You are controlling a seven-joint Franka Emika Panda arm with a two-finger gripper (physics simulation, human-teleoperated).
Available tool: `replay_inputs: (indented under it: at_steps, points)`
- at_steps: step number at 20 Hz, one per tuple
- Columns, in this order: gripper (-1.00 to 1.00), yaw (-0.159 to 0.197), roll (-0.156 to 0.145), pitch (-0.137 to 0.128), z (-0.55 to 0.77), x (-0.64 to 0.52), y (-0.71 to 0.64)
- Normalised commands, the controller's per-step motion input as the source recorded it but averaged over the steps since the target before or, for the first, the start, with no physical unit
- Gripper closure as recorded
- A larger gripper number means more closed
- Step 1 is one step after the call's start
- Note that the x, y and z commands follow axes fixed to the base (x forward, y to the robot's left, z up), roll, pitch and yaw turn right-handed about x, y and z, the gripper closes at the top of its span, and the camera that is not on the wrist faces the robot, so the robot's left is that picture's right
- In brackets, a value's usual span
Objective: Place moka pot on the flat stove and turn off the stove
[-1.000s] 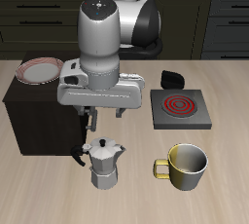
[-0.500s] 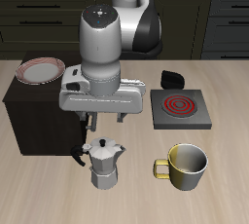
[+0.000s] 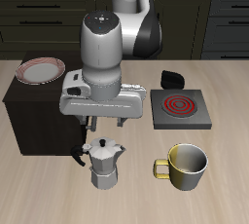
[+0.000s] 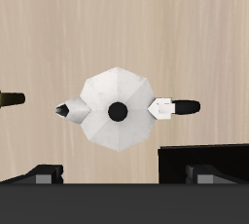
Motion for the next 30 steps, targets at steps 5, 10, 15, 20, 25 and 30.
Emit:
replay_inputs:
  at_steps: [5, 10, 15, 20, 25, 30]
  points:
    - [-1.0, 0.005, -0.008, 0.014, -0.17, 0.15, -0.04]
    - [-1.0, -0.012, 0.008, 0.001, -0.07, 0.06, 0.08]
    - [-1.0, -0.005, 0.013, 0.011, -0.11, 0.06, 0.05]
    - [-1.0, 0.001, 0.002, 0.017, -0.15, 0.03, 0.03]
    - [-1.0, 0.012, -0.011, 0.026, -0.16, 0.04, -0.1]
    - [-1.0, 0.047, -0.001, 0.02, -0.14, -0.03, -0.03]
